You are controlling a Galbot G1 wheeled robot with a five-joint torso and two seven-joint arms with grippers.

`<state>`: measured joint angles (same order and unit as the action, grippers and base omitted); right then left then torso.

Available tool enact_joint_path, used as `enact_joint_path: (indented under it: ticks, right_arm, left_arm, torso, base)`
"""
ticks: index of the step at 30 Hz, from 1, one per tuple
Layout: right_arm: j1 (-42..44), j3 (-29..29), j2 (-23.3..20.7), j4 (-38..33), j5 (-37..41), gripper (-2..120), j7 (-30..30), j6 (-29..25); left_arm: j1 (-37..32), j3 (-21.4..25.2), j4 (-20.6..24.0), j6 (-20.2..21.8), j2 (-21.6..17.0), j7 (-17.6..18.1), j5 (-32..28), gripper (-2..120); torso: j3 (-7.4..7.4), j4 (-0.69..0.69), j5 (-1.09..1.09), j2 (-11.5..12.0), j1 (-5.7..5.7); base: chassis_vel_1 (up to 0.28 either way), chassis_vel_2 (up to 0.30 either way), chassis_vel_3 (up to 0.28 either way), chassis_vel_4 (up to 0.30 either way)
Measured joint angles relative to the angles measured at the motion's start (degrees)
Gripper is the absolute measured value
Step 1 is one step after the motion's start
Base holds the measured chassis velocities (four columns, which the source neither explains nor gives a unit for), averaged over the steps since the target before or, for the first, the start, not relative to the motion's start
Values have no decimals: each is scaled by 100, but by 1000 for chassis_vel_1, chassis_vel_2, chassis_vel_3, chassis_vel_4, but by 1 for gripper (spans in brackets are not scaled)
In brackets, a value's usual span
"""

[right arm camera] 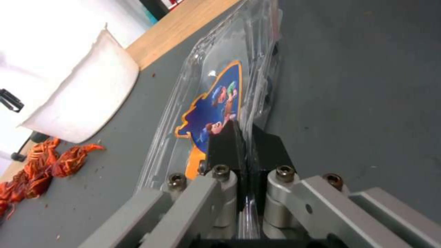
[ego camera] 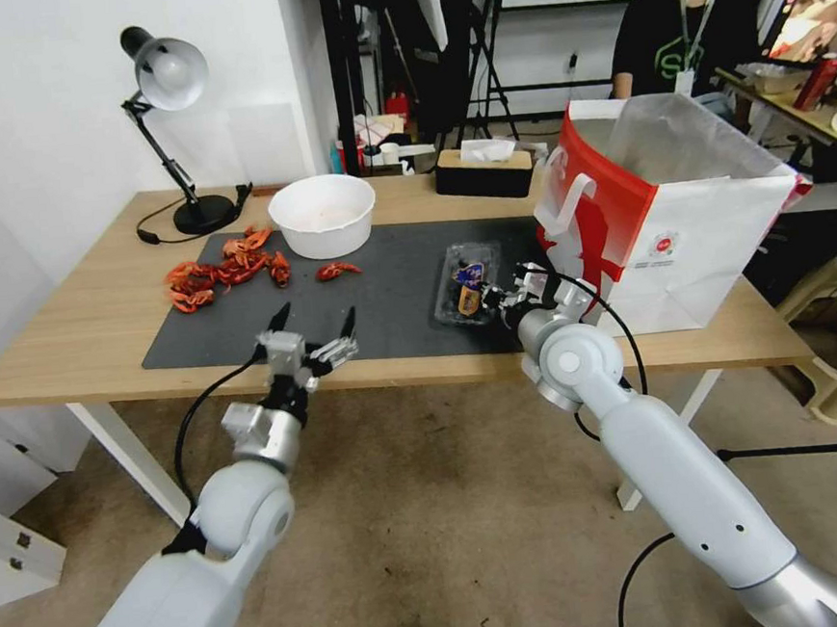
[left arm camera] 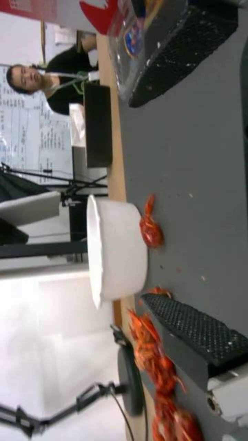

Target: Close the takeout container lid, then place the container into the takeout bag.

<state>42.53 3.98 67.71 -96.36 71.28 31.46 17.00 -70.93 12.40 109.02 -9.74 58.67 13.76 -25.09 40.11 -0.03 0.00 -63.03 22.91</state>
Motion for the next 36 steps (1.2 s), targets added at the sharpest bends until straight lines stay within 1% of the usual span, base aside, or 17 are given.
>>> enact_joint_path:
  ticks: [1, 3, 5, 8, 12, 22, 30, 36]
  right_arm:
    - [0, 0, 0, 0, 0, 0, 0, 0]
    - [4, 10, -8, -3, -6, 0, -1, -7]
    - [4, 13, -10, -5, -6, 0, -4, -8]
    - [2, 23, -18, -4, -12, 0, -23, -11]
    - [-7, 23, -26, 2, -13, 0, -34, -15]
    - [-41, 13, -4, -5, -9, 0, -41, -21]
    - [-149, 186, 6, -434, 329, 0, 26, -4]
    - [-388, 471, -171, -1047, 785, 0, 109, 102]
  left_arm:
    - [0, 0, 0, 0, 0, 0, 0, 100]
    - [-240, 156, 40, -85, 36, 36, 74, 100]
    - [-353, 221, 65, -118, 47, 47, 85, 100]
    - [-680, 380, 88, -282, 77, 79, 136, 100]
    - [-909, 487, 71, -440, 102, 88, 179, 100]
    - [-1198, 601, -83, -693, 160, 82, 229, 100]
    - [-1203, 638, -80, -699, 93, 83, 232, 100]
    - [-1205, 655, -55, -698, 82, 103, 242, 100]
  torso:
    - [0, 0, 0, 0, 0]
    - [0, 3, 0, 0, 0]
    - [0, 3, 1, 0, 0]
    - [0, 2, 1, 0, 0]
    - [0, 3, 1, 0, 0]
    - [0, 3, 0, 0, 1]
    - [0, 2, 1, 0, 1]
    - [0, 2, 1, 0, 1]
  base:
    - [0, 0, 0, 0]
    - [0, 0, 0, 0]
    - [0, 0, 0, 0]
    - [0, 0, 0, 0]
    - [0, 0, 0, 0]
    - [0, 0, 0, 0]
    - [0, 0, 0, 0]
    - [0, 0, 0, 0]
